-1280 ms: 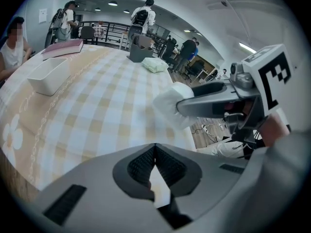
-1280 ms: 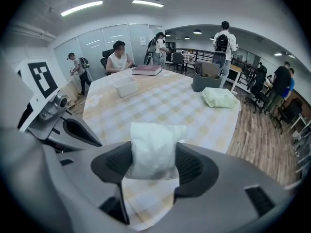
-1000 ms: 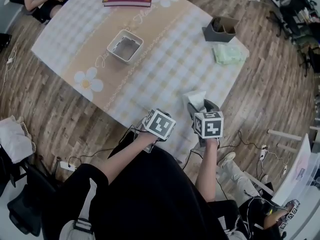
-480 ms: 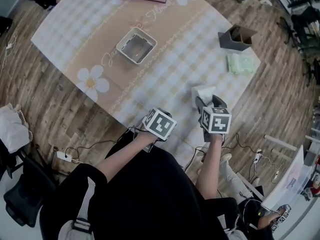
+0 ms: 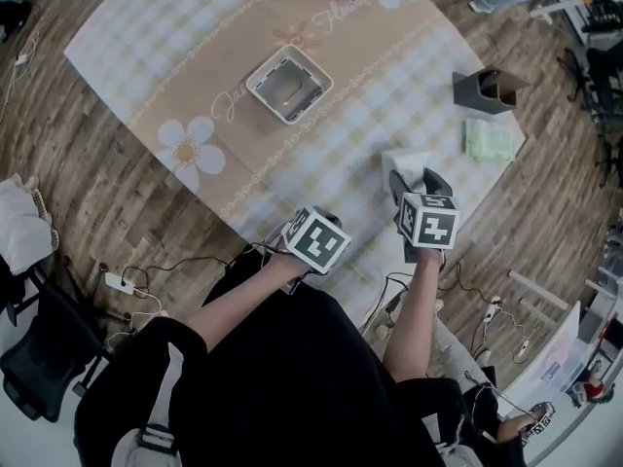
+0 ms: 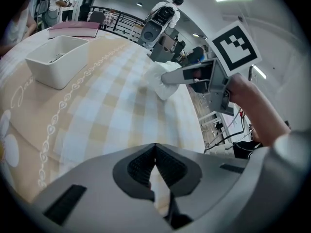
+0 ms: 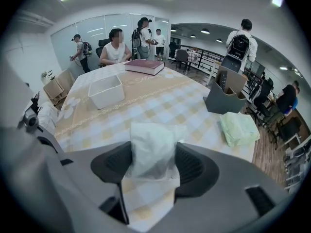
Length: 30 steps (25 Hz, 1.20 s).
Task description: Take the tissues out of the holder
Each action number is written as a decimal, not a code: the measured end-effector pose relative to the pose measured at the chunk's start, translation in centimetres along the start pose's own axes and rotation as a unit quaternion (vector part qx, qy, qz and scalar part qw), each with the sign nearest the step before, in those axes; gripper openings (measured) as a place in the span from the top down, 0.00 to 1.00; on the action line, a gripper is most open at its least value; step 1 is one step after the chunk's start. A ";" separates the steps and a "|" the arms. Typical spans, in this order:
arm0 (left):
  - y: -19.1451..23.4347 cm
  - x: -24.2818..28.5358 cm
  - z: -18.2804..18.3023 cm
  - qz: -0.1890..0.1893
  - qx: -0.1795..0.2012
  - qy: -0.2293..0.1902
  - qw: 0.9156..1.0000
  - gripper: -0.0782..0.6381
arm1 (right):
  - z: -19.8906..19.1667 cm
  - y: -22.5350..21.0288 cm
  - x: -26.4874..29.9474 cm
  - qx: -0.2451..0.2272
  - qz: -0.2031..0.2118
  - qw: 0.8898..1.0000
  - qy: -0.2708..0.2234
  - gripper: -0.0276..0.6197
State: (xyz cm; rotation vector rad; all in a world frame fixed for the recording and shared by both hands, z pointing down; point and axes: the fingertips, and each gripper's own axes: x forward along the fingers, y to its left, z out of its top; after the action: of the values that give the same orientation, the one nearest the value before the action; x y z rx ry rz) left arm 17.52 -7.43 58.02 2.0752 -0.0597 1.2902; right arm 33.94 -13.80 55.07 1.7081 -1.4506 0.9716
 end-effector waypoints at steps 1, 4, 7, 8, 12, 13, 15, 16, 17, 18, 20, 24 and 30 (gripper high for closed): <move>0.2 0.0 0.0 0.000 -0.002 0.000 1.000 0.88 | 0.3 0.2 0.4 -0.006 0.001 1.000 0.002 0.52; 0.9 -0.2 -0.1 0.001 -0.009 0.001 1.000 0.88 | 1.2 0.7 1.5 -0.026 0.000 1.000 0.009 0.52; 1.8 -0.2 -0.2 0.002 -0.019 0.001 1.000 0.88 | 1.8 1.2 2.5 -0.043 -0.002 0.999 0.017 0.52; 2.0 -0.2 -0.3 0.003 -0.022 0.000 1.000 0.88 | 1.8 1.5 2.8 -0.049 -0.001 0.999 0.021 0.52; 2.2 -0.2 -0.4 -0.003 -0.029 -0.002 1.000 0.88 | 1.3 2.5 3.9 -0.087 -0.006 0.996 0.036 0.51; 2.1 -0.2 -0.5 -0.005 -0.029 -0.002 1.000 0.88 | 1.3 2.6 4.0 -0.094 -0.010 0.995 0.034 0.51; 2.0 -0.1 -0.7 -0.007 -0.031 -0.001 1.000 0.88 | 1.4 2.7 4.1 -0.098 -0.011 0.995 0.027 0.51; 1.9 -0.1 -0.9 -0.008 -0.032 0.001 0.999 0.88 | 1.5 2.7 4.2 -0.097 -0.009 0.995 0.023 0.50; 1.8 0.0 -1.1 -0.008 -0.033 0.002 0.999 0.88 | 1.5 2.7 4.3 -0.096 -0.008 0.995 0.020 0.50; 1.7 0.1 -1.2 -0.008 -0.033 0.003 0.999 0.88 | 1.5 2.7 4.4 -0.096 -0.007 0.995 0.017 0.49; 1.4 0.2 -1.4 -0.009 -0.033 0.002 0.999 0.88 | 1.4 2.7 4.5 -0.096 -0.006 0.995 0.009 0.47; 0.9 0.1 -1.4 -0.010 -0.030 0.000 0.999 0.88 | 1.5 2.6 4.2 -0.084 -0.010 0.996 -0.006 0.46; 0.3 -0.1 -2.2 -0.005 -0.027 0.000 1.000 0.88 | 1.2 2.0 1.8 -0.014 -0.009 0.999 -0.036 0.46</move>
State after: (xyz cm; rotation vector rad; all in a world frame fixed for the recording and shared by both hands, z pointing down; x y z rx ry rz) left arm 15.66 -6.49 58.66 2.0288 -0.0833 1.2684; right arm 32.27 -15.99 56.17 1.7485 -1.4842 0.8844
